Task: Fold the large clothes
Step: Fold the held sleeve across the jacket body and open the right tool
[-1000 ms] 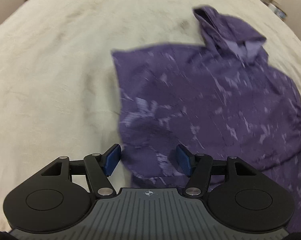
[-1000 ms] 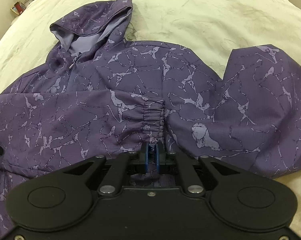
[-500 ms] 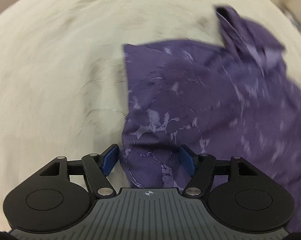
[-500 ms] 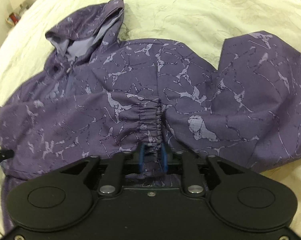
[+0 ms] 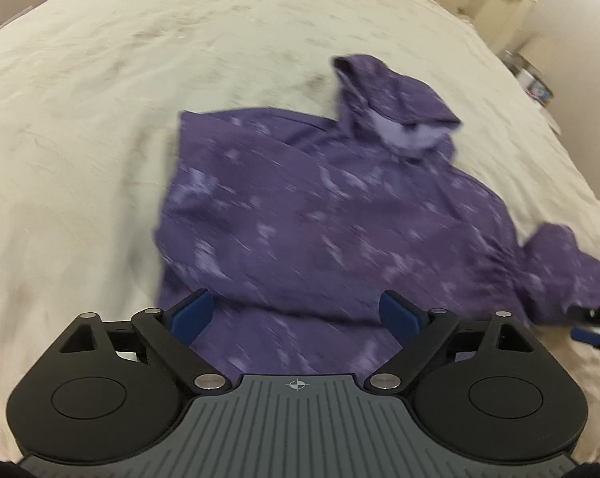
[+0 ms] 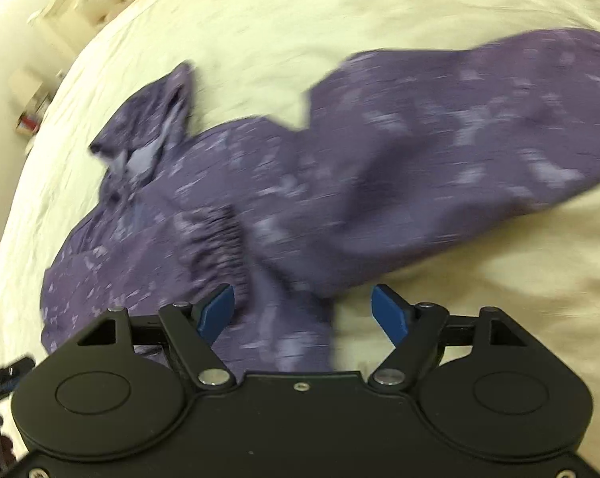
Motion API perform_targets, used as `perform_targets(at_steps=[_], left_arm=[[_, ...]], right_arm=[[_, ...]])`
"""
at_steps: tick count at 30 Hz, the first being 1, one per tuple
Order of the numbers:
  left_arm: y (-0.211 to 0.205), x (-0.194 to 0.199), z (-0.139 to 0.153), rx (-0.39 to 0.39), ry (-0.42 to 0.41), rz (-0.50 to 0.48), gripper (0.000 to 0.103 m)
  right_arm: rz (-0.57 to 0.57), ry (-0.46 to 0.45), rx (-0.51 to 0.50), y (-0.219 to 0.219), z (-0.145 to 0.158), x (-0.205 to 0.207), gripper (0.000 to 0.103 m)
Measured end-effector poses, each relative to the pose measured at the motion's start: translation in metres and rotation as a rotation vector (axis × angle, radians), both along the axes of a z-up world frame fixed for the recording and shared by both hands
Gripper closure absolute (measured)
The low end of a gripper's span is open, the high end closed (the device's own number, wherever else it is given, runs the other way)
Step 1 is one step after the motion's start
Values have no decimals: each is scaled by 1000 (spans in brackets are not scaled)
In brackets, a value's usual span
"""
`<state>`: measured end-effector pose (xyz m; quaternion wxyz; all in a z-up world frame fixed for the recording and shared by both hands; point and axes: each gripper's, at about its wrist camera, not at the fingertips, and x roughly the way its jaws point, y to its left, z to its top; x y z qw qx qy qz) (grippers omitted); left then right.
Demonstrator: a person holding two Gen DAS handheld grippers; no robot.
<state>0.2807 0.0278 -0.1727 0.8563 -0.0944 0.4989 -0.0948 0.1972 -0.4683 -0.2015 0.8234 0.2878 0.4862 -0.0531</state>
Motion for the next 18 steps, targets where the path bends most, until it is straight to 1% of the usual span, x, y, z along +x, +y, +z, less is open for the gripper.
perform_targets(at_steps=[3,7,11,13,15,18], left_arm=[[-17,-12,1,-11,8,-25,12],[-34,-25,2,-13,19,-39,12],[-50,-33,3,-6,25,-37,12],[-55,-36,3,2,32,-34,12],[-61,-38,4,8,42,-30,12],[-69,-41,5,25,49,-24,12]], right_arm=[[-37,2,-42,-34,4,-11,25],[-81,-1,-125,-87,14,-19,25],[-116,7,-221,-143,24,-17,23],[-131,14,-261,-169,27,-13,19],[-143,21,-300,-197,28,-8,18],[-160,47,-356,-226,26,0,17]])
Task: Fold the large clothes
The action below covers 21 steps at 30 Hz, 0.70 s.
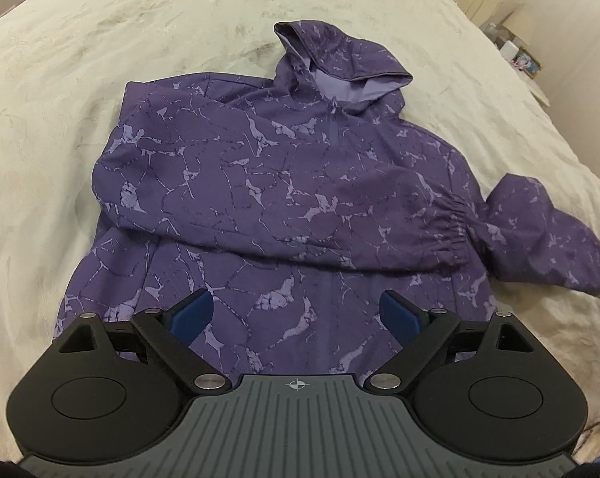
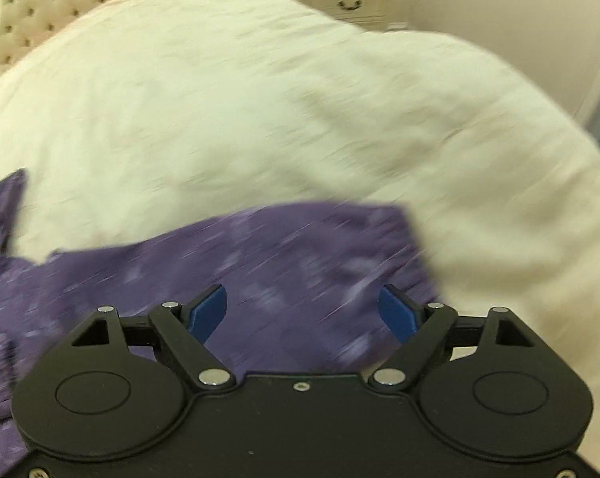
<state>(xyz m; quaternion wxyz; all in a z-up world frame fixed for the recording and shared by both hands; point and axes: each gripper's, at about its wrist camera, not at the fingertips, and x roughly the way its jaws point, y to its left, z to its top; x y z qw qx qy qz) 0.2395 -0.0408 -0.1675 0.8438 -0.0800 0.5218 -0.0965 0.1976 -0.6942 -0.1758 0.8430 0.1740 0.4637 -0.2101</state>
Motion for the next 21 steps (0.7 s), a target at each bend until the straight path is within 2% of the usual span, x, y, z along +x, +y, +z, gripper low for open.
perform_targets(at_steps=[3,7,8,11,13,15,16,17,21], left_arm=[[-6,0,-1,11,12,1,12],[-15,4,-4,27,31,-16,12],[-16,5,-4,29,33,-23,12],[-21,8,-4,36,32,-43,12],[-22,10,-4,38,28,-53,12],[-21,12,-4,35,25,-57,12],[-20,13,-4,31,23,-59,12],[-19,13,-3,27,22,-59,12],[-12,15,-3,13,10,-71,12]], right_arm=[[-23,33,-21,-21,-9,6,11],[-58,88,26,-41,-28,8,8],[-59,102,59,-44,-34,8,4],[-61,134,213,-49,-53,8,1],[-65,117,203,-45,-52,4,10],[-72,92,195,-41,-47,-1,42],[-76,70,199,-38,-42,-5,48],[-76,45,210,-37,-38,-7,60],[-46,-28,156,-9,-4,-14,65]])
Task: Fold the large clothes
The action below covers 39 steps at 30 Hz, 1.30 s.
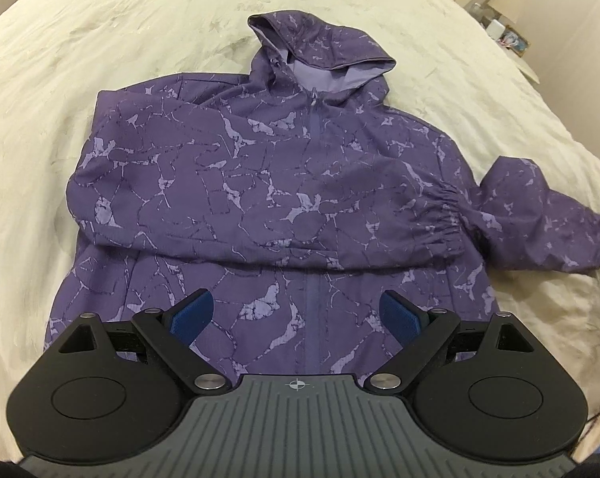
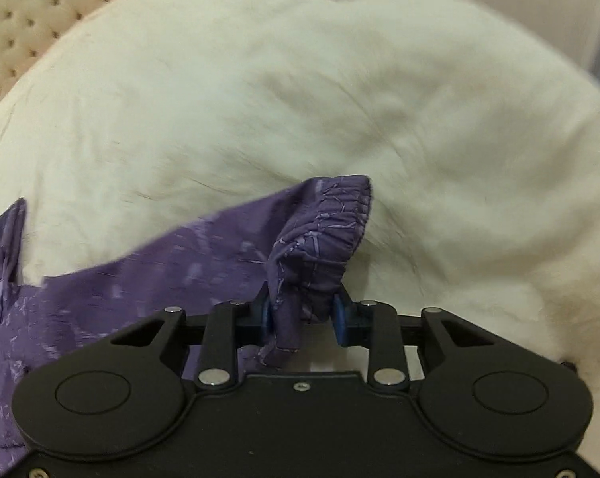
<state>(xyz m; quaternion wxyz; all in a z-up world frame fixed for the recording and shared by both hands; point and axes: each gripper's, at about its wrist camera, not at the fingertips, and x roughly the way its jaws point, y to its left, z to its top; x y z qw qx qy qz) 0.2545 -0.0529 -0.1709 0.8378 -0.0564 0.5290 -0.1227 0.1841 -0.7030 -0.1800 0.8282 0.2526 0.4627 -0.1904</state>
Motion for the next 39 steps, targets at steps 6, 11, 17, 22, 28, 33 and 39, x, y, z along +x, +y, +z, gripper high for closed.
perform_targets(at_steps=[6,11,17,22,28,33,39], left_arm=[[18,2,0,-37,-22,-18,12],[43,4,1,-70,-38,-15,12],[82,5,6,-89,-59,11,12],[119,4,8,-89,-69,46,12],[157,0,7,-83,-67,95,12],[180,-2,5,-70,-61,118,12],[195,3,3,-82,-48,133,12]], right_arm=[[79,-164,-50,61,74,3,65],[203,-283,-39,136,129,20,65],[367,-401,40,238,162,48,65],[499,-449,95,318,161,75,65],[598,-430,119,407,132,103,65],[635,-365,119,466,99,114,64],[703,-308,60,521,65,107,47]])
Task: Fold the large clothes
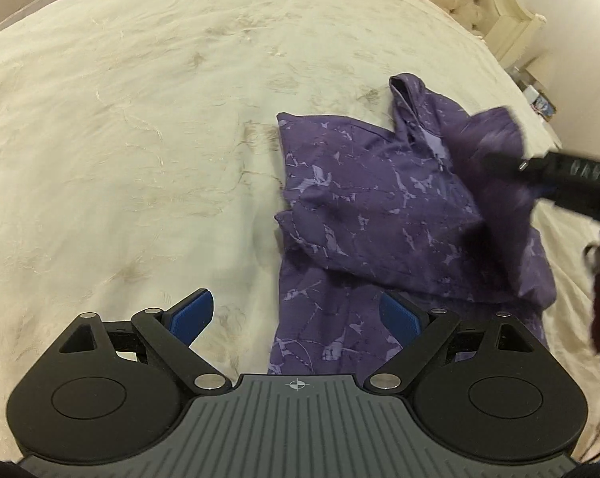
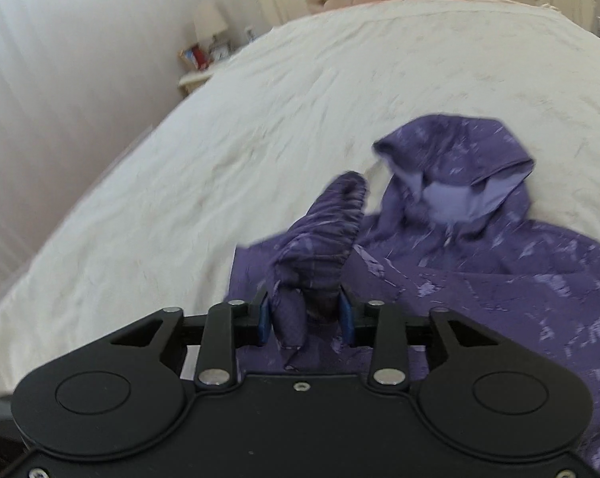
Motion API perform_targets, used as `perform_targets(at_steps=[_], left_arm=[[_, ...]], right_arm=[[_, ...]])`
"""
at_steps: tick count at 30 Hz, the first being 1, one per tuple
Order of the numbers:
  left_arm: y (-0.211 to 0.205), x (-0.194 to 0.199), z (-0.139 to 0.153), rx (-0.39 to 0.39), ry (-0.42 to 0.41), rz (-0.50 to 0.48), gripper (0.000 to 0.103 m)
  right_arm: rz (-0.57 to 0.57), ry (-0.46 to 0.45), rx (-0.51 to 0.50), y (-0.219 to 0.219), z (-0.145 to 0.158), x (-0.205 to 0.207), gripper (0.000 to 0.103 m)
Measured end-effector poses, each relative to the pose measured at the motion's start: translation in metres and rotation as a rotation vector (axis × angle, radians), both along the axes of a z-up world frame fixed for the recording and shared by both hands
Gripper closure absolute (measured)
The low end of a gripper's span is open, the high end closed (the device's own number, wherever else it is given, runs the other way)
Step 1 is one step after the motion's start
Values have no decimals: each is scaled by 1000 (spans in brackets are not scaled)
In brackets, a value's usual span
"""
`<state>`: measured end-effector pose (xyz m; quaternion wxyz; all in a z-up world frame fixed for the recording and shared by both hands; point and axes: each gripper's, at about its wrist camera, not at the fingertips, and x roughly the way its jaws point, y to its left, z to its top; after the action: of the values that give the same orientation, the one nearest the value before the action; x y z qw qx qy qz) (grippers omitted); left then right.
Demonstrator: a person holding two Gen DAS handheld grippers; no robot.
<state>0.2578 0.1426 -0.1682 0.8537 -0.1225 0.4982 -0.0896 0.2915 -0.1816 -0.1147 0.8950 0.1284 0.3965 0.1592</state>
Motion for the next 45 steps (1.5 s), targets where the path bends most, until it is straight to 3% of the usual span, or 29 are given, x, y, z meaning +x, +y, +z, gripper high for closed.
perform_targets(at_steps=[3,4,12,18,20,25,27,31,33,40,43,45], left_arm=[[0,5,0,-12,-1,-7,12],[-2,8,1,-16,-3,-12,12],[-38,40,-2,-53,-12,-77,12],[-92,64,-26,-37,9,-185,12],[-110,69,-37,-3,14,-239,12],[-137,78,-78,243,52,-342,13],[-138,79,-88,287,62,-351,5],[-128,83,-97,215,89,-307,1],[-132,84,-97,232,100,-306,1],[-139,88,-96,252,106,-294,0],[-137,88,-95,252,108,-295,0],[-138,89,-95,252,112,-292,0]], right_arm=[[33,-22,5,10,-9,-9,30],[35,-24,0,15,-8,-13,29],[1,33,-42,-26,-25,-40,29],[-76,111,-90,-78,-45,-65,29],[-121,142,-86,-97,-53,-74,29],[-225,202,-74,-147,-66,-91,29],[-260,214,-75,-167,-67,-95,29],[-328,205,-77,-203,-67,-93,29],[-346,189,-76,-216,-67,-87,29],[-279,112,-91,-224,-80,-56,29],[-156,192,-73,-211,-106,-52,29],[-27,258,-62,-198,-123,-56,34]])
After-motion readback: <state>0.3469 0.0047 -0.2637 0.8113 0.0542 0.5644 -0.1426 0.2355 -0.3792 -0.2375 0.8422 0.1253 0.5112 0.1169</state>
